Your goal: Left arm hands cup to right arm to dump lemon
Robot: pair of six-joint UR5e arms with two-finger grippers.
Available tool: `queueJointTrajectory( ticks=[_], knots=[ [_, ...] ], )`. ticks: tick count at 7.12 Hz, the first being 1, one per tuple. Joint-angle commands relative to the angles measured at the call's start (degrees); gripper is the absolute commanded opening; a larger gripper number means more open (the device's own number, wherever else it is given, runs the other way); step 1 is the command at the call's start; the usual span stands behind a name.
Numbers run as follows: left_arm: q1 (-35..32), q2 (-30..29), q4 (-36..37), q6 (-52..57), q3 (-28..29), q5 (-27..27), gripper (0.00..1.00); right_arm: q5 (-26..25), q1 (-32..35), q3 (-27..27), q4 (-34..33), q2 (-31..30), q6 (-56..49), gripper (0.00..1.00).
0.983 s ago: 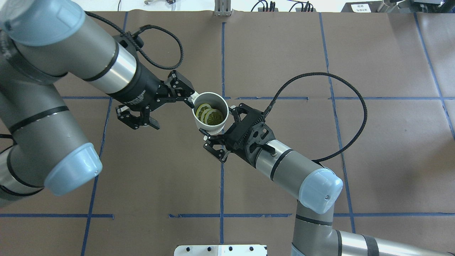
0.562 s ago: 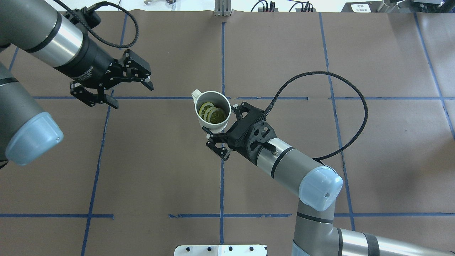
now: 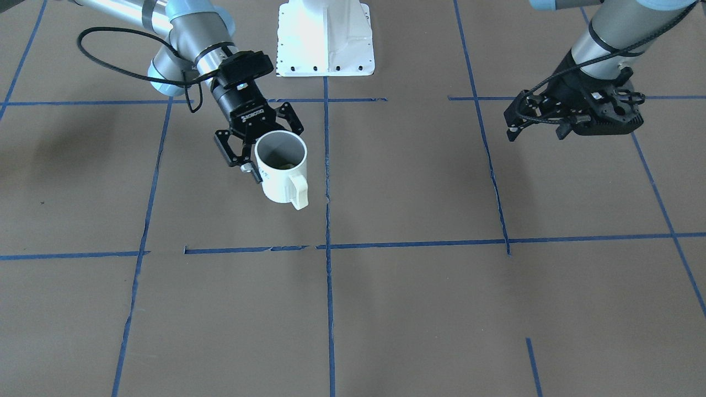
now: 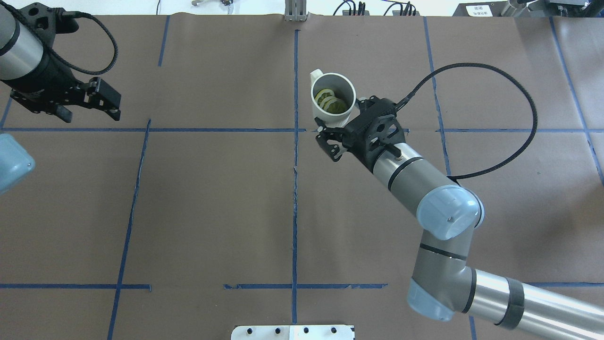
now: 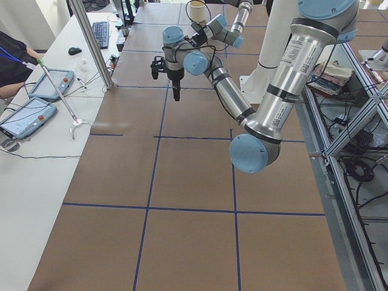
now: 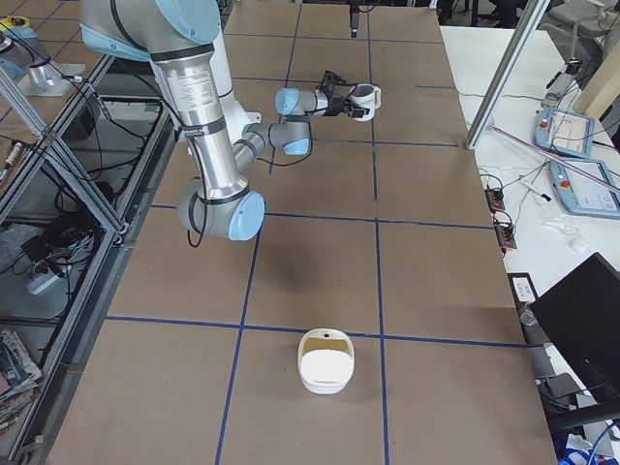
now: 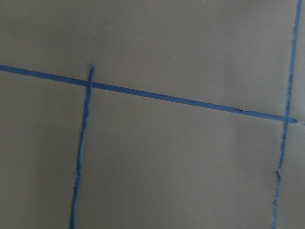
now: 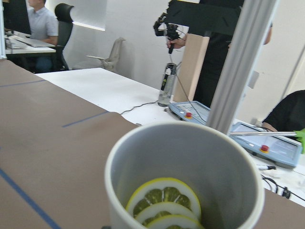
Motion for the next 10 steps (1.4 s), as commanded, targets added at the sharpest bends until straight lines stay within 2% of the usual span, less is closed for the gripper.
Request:
queueJointTrajectory(
  ticks=[1, 2, 3, 4, 6, 7, 8, 9, 10],
  knots=[
    [-3.66, 6.4, 0.7, 13.34, -0.01, 2.45, 1.0, 3.64, 6.91, 0.04, -1.62, -4.34, 8.54, 0.01],
    [-5.51, 9.39, 0.35, 17.04, -0.44, 2.45, 1.0, 9.84, 11.73, 0.22, -1.62, -7.06, 11.8, 0.02],
    [-6.22, 11.68, -0.44, 17.51, -0.71, 2.36, 1.0, 21.31, 19.26, 0.83, -1.27, -10.74, 12.1, 0.02],
    [-6.31, 13.96, -4.19, 16.9, -0.71, 2.28, 1.0, 25.42, 23.33, 3.71, -1.1, -15.65, 12.54, 0.01],
    [-6.23, 14.51, -9.04, 9.9, -0.27, 2.01, 1.0, 25.72, 26.44, 14.23, -1.01, -28.46, 14.02, 0.0],
    [-6.05, 14.43, -10.1, 8.56, 0.25, 1.92, 1.0, 25.64, 26.71, 17.24, 1.87, -34.36, 17.34, 0.0],
    [-5.97, 14.34, -10.12, 8.46, 0.34, 1.92, 1.0, 25.55, 27.24, 16.23, 10.86, -39.9, 21.38, 0.0],
    [-5.96, 14.25, -10.12, 8.37, 0.34, 1.92, 1.0, 25.55, 27.94, 15.43, 17.04, -45.0, 22.72, 0.0],
    [-5.88, 14.16, -10.12, 8.37, 0.34, 1.92, 1.0, 25.81, 28.38, 12.81, 24.76, -48.01, 30.04, 0.0]
  ],
)
